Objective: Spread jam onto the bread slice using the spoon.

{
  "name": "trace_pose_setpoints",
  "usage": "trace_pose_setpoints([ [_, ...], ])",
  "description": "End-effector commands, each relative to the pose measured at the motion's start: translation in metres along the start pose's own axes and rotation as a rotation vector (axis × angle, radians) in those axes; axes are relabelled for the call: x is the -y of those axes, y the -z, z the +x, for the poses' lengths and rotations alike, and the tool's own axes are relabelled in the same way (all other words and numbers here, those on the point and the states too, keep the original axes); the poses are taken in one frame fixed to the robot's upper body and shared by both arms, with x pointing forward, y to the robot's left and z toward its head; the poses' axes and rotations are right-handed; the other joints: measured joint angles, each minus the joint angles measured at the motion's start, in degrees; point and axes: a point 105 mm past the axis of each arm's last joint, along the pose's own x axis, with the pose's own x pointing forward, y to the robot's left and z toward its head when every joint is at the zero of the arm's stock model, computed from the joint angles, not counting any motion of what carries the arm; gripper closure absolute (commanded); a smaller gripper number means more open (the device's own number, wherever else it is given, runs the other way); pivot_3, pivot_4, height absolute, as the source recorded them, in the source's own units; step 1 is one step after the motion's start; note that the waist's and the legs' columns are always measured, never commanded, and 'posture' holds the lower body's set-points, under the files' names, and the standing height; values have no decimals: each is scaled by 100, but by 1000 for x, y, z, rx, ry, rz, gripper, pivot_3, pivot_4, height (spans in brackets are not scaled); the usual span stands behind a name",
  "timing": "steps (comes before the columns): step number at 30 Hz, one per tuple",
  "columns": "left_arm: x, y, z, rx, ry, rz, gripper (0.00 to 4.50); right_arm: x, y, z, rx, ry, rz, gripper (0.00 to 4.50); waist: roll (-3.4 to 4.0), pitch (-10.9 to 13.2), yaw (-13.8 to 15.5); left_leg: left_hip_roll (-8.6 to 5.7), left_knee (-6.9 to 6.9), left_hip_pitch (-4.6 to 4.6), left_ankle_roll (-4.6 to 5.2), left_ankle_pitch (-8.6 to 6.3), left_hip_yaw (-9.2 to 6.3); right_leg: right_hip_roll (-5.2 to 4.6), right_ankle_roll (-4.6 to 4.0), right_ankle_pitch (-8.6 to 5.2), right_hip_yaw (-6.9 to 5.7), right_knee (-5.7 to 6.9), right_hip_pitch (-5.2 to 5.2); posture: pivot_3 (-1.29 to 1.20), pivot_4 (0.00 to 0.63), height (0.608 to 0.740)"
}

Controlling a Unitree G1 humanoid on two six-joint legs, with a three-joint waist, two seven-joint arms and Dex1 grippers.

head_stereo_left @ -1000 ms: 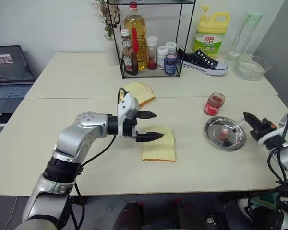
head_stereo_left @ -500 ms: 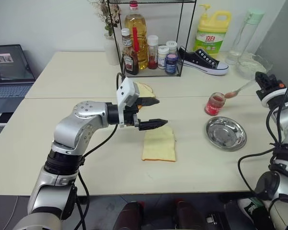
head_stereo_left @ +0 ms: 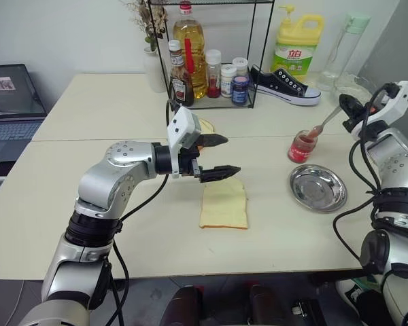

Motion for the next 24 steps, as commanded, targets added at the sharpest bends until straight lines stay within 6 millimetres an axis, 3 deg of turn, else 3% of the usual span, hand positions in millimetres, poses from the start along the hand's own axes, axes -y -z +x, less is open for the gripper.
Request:
trace_pose_setpoints([
  [1,1,-12,-2,35,-5,46,0,-17,-24,5,85,-49,-127,4479,0,0,-1,0,0,0,0,0,0,0,0,0,0,0,0,0,150,740],
  [14,2,-11,-1,42,-9,43,0,-38,-2,8,48,-120,-443,4479,1,1,-5,0,0,0,0,0,0,0,0,0,1,0,-2,0,150,740],
  [24,2,-10,-3,36,-14,39,0,-32,17,5,11,-111,-487,4479,1,1,-5,0,0,1,-1,1,-1,0,0,0,0,1,-2,0,150,740],
])
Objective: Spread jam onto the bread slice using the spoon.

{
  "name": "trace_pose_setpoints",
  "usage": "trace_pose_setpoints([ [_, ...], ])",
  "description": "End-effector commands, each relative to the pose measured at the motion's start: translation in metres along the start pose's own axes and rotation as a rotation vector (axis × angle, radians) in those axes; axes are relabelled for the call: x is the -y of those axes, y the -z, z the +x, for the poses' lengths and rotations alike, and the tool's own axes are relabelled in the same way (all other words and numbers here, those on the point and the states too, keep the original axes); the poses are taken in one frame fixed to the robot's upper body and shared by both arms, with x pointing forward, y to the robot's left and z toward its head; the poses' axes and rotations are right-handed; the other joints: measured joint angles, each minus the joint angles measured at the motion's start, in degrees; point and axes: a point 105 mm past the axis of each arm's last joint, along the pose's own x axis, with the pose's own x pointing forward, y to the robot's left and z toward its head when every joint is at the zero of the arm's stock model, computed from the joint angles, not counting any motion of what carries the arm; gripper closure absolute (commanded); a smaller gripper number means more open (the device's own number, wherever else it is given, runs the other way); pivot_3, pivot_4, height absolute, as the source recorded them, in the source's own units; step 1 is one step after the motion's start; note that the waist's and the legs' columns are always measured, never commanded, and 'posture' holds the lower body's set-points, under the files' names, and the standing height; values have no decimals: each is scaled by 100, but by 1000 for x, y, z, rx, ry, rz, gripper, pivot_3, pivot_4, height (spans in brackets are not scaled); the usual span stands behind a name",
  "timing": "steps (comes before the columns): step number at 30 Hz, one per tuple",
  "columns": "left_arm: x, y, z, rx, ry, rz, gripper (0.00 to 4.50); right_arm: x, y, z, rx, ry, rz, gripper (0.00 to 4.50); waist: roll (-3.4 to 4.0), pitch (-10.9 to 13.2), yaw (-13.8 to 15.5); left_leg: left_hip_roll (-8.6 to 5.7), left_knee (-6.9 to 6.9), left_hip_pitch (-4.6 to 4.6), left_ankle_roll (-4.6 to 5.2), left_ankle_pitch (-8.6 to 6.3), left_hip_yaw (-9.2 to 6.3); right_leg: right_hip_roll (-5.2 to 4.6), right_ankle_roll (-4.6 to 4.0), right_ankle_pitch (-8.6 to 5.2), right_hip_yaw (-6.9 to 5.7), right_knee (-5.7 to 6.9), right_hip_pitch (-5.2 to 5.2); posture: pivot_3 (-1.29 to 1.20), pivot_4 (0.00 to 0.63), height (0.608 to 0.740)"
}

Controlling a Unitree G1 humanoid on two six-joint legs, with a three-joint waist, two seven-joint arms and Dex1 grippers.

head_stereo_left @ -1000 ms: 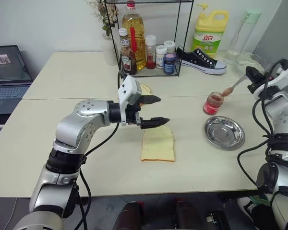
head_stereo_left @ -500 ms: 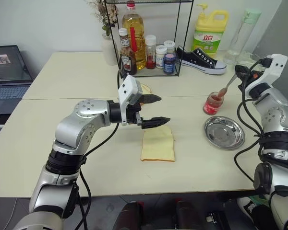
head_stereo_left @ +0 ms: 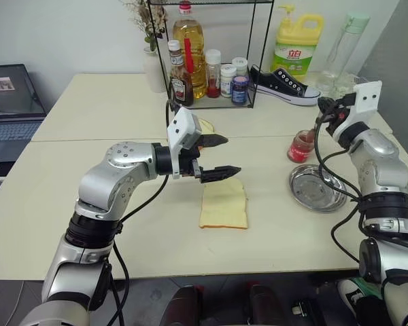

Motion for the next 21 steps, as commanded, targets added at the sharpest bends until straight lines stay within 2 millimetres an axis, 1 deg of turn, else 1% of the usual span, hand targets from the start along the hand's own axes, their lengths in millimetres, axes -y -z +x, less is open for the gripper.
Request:
trace_pose_setpoints([
  [1,2,-13,-3,36,-1,44,0,2,-9,-1,42,12,-14,4479,0,0,0,0,0,0,0,0,0,0,0,0,0,0,0,0,150,740],
  [6,3,-13,-3,36,0,47,0,7,-3,-2,40,57,67,4479,0,0,-1,0,0,0,0,0,0,0,0,0,0,0,0,0,150,740],
  [13,3,-11,-4,33,1,45,0,29,6,-5,29,174,231,4479,0,0,2,0,1,0,0,0,1,-1,0,0,1,1,0,0,150,740],
  [18,4,-10,-4,29,4,42,0,40,4,-7,52,223,377,4479,0,0,3,-1,1,0,0,0,1,-1,0,0,1,1,0,0,150,740],
  [21,4,-10,-4,29,7,41,0,44,1,-7,63,236,397,4479,1,0,2,0,1,0,0,0,1,0,0,0,1,1,0,0,150,740],
])
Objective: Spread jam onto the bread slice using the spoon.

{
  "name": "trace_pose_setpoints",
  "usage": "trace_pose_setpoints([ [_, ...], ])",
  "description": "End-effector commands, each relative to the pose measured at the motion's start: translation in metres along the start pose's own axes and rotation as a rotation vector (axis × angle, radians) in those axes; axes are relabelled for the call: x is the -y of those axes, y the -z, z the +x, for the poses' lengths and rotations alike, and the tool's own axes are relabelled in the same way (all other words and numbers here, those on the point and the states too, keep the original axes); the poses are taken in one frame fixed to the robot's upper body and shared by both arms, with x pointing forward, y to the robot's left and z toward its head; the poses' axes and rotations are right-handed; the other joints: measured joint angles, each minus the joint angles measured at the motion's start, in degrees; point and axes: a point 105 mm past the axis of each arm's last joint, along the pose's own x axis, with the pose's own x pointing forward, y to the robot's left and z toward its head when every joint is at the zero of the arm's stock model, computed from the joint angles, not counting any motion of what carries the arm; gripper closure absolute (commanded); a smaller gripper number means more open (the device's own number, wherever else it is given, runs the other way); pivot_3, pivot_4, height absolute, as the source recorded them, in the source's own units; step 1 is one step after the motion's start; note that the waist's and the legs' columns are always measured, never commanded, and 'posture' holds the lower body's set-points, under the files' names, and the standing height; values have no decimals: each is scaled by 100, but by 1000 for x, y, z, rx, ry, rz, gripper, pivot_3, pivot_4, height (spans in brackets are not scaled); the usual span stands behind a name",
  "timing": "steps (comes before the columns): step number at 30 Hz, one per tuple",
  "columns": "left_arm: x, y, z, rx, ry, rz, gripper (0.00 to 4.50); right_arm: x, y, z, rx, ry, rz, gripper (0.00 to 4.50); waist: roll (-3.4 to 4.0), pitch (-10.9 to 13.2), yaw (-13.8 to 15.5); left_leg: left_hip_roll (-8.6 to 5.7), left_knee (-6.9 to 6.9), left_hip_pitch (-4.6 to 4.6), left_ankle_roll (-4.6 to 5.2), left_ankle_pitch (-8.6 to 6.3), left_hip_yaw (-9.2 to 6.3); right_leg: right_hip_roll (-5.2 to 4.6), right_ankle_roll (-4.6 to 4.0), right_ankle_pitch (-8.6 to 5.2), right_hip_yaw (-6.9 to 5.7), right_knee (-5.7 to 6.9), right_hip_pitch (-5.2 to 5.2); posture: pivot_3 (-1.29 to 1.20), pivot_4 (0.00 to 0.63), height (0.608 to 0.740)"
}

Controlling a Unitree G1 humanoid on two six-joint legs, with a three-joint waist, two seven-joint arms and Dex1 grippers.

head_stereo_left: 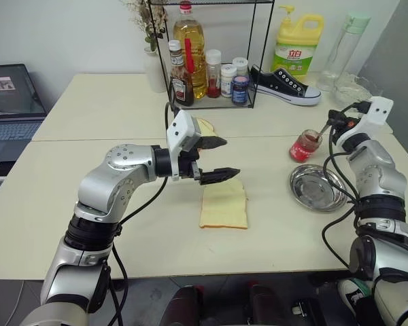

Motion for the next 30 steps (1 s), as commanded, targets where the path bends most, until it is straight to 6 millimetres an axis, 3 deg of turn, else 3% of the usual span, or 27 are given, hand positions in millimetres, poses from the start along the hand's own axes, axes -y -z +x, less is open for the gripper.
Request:
trace_pose_setpoints([
  [1,3,-13,-3,35,11,46,0,-2,-27,1,85,-5,23,4479,0,0,0,0,0,0,0,0,0,0,0,0,0,0,0,0,150,740],
  [8,2,-14,-2,36,12,48,0,-15,-31,2,94,-51,28,4479,1,0,-2,0,0,0,0,0,1,0,0,0,1,0,0,0,150,740],
  [30,3,-13,-2,35,13,43,0,-8,-45,-2,121,-6,223,4479,1,0,-8,0,0,0,0,0,0,0,0,0,0,1,-1,0,150,740],
])
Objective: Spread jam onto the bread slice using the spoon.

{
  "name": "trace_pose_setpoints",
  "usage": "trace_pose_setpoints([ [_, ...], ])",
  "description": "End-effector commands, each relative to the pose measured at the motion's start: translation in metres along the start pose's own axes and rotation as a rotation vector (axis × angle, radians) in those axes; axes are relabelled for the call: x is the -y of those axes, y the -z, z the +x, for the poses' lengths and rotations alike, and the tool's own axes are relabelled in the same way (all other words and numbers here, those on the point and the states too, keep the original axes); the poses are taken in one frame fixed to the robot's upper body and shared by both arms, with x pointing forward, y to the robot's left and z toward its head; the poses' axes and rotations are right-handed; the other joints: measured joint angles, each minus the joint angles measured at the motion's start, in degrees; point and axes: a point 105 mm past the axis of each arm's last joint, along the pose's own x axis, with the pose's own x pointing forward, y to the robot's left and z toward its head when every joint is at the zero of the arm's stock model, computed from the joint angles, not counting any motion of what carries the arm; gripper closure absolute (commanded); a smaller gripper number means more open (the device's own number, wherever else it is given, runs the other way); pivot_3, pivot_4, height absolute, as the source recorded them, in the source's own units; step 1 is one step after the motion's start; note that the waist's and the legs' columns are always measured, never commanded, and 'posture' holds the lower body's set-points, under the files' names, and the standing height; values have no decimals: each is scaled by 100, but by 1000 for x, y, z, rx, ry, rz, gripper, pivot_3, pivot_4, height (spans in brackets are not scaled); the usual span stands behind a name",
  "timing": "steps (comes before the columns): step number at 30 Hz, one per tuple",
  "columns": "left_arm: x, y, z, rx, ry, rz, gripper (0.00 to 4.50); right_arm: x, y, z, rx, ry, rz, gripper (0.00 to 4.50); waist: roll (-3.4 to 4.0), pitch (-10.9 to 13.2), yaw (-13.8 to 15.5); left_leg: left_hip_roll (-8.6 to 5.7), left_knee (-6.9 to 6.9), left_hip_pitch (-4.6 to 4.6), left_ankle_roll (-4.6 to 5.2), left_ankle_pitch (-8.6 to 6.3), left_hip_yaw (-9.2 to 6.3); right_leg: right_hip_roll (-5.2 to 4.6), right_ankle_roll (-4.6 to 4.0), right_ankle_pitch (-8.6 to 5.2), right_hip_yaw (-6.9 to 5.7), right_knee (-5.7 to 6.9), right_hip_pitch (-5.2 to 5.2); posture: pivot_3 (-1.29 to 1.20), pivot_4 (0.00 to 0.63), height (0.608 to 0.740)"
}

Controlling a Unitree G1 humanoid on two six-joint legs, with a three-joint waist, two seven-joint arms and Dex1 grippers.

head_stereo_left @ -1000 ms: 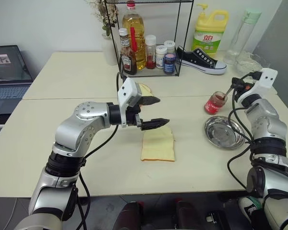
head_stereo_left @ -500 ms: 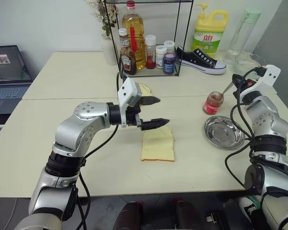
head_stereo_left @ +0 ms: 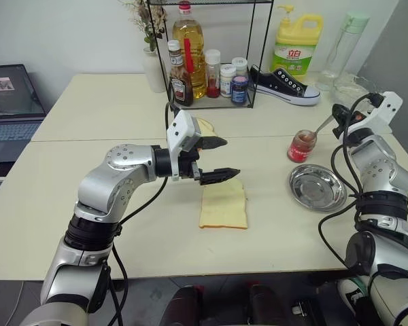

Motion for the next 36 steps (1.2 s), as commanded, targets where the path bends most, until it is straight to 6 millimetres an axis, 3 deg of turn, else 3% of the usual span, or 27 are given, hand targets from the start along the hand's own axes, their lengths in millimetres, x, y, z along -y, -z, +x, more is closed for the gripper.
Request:
trace_pose_setpoints([
  [1,2,-13,-2,34,8,42,0,-8,-35,-1,107,-19,80,4479,0,0,0,0,0,0,0,0,0,0,0,0,0,0,0,0,150,740],
  [9,1,-12,-3,30,6,42,0,-1,-36,-4,120,16,214,4479,0,0,0,0,0,0,0,0,1,0,0,0,1,0,0,0,150,740],
  [14,0,-13,-4,30,6,38,0,1,-49,-7,170,10,351,4479,1,1,1,0,0,-1,1,0,1,0,0,0,1,0,0,0,150,740],
  [22,-1,-11,-8,40,5,19,0,-19,-69,-15,222,-54,461,4479,3,2,1,1,-1,0,1,0,0,0,0,0,1,1,0,0,150,740],
  [26,1,-6,-19,25,7,-1,0,-48,-72,-23,200,-144,436,4479,11,6,-8,1,-2,0,1,0,1,0,0,0,2,2,-2,0,150,740],
  [29,0,3,-37,-15,-16,-23,0,-82,-63,-34,144,-242,353,4479,15,7,-28,5,-8,-2,1,-1,1,1,-1,-1,6,4,-12,0,150,740],
  [33,6,21,-62,-69,-63,-65,0,-133,-28,-49,33,-376,254,4479,18,7,-38,11,-13,-1,2,-1,0,1,-4,-2,9,5,-18,0,150,740],
  [36,11,34,-82,-107,-108,-102,0,-159,-5,-61,-30,-460,214,4479,22,10,-22,11,-14,-5,2,-1,-2,-1,-4,-2,8,8,-26,0,150,740],
])
